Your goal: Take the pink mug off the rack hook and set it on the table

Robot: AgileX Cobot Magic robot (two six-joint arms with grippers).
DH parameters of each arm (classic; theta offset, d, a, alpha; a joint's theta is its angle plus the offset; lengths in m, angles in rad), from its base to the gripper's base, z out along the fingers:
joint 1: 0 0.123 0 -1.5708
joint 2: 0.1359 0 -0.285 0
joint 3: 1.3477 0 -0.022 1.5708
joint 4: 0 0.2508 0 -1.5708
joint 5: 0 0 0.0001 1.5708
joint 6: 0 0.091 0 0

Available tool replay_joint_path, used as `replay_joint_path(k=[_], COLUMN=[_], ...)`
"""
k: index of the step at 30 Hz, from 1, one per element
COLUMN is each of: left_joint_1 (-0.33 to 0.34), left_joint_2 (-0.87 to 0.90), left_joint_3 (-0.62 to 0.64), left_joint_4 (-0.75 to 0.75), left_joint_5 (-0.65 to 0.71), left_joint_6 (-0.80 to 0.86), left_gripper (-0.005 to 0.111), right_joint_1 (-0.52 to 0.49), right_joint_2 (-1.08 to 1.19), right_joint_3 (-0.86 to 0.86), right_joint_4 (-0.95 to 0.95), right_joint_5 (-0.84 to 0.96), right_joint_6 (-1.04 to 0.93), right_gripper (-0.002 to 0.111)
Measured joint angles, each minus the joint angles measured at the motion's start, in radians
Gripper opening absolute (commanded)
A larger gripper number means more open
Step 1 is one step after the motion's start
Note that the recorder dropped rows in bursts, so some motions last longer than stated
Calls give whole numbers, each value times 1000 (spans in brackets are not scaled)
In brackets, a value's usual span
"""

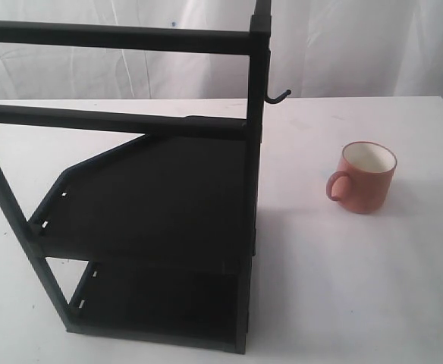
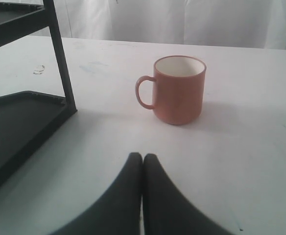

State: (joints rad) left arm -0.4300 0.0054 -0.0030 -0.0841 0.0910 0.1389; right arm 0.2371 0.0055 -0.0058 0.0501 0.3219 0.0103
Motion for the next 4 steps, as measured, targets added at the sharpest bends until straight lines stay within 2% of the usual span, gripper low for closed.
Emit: replay_joint_path(k=[4], left_joint_1=[0], left_joint_2=[0], left_joint_3=[0], left_joint_4=[0], left_joint_5=[14], left_joint_6=[0], left_gripper=[0], right_joint_1=[0], right_joint_2=[0], right_joint_3=[0], right_joint_4=[0], right_joint_5=[0], right_joint_6=[0], right_gripper=[0])
